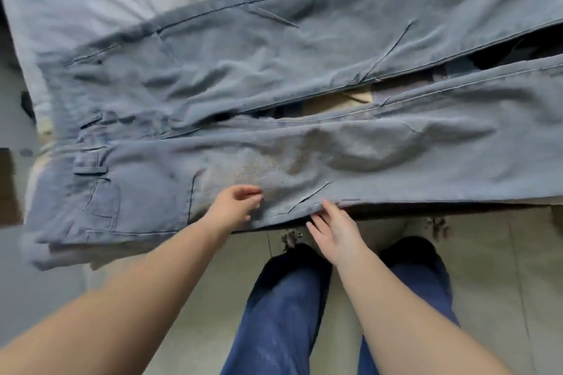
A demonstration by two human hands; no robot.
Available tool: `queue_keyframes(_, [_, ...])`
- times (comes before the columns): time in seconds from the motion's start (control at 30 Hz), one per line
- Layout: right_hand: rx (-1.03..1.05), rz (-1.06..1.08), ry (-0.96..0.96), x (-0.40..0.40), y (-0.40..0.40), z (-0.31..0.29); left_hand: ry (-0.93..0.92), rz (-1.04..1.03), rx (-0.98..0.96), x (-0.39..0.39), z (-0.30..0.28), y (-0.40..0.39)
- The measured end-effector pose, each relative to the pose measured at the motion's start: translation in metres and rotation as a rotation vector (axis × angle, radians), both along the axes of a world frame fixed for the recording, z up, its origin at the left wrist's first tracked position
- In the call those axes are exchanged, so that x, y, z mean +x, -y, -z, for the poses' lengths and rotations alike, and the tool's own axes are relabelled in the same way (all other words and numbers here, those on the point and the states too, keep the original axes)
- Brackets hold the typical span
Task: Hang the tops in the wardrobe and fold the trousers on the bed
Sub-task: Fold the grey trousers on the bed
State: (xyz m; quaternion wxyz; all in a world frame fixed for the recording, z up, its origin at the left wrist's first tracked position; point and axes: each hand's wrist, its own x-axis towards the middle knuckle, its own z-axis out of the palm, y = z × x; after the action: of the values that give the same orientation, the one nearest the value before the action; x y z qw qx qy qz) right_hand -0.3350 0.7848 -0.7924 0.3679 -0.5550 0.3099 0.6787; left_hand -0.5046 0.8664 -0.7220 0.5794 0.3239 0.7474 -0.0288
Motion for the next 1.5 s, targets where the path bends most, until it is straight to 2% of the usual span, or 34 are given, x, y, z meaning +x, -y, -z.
queue_keyframes(0.13, [-0.026, 0.018, -0.045, -0.067, -0.016, -0.007, 0.009, -0.256, -0.109, -0.058, 0.005, 0.041])
queue_keyframes(0.33, [-0.054, -0.125, -0.044, -0.126, -0.011, -0.025, 0.057, -0.647, -0.160, -0.093, 0.015, 0.065])
queue_keyframes(0.4, [-0.052, -0.114, -0.034, -0.132, -0.007, -0.033, 0.125, -0.829, -0.124, -0.097, 0.017, 0.069])
queue_keyframes(0.5, [-0.017, -0.116, -0.007, -0.133, -0.002, -0.049, 0.211, -1.146, 0.039, -0.103, 0.013, 0.065])
queue_keyframes(0.6, [0.027, -0.116, 0.027, -0.129, -0.004, -0.066, 0.269, -1.343, 0.149, -0.110, 0.002, 0.054])
queue_keyframes(0.73, [0.060, -0.099, 0.080, -0.127, -0.020, -0.089, 0.249, -1.438, 0.229, -0.128, -0.010, 0.038])
queue_keyframes(0.93, [0.117, -0.221, 0.142, -0.110, -0.026, -0.118, 0.040, -1.461, 0.323, -0.179, -0.034, 0.015])
queue_keyframes(1.03, [0.213, -0.308, 0.218, -0.098, -0.047, -0.128, -0.061, -1.436, 0.409, -0.199, -0.052, -0.002])
queue_keyframes(1.23, [0.451, -0.496, 0.488, -0.085, -0.157, -0.139, -0.096, -1.420, 0.670, -0.208, -0.064, -0.069])
queue_keyframes(1.37, [0.469, -0.501, 0.608, -0.091, -0.235, -0.133, -0.053, -1.425, 0.808, -0.203, -0.067, -0.139])
queue_keyframes(1.5, [0.439, -0.472, 0.656, -0.098, -0.311, -0.115, 0.011, -1.340, 0.815, -0.211, -0.055, -0.214])
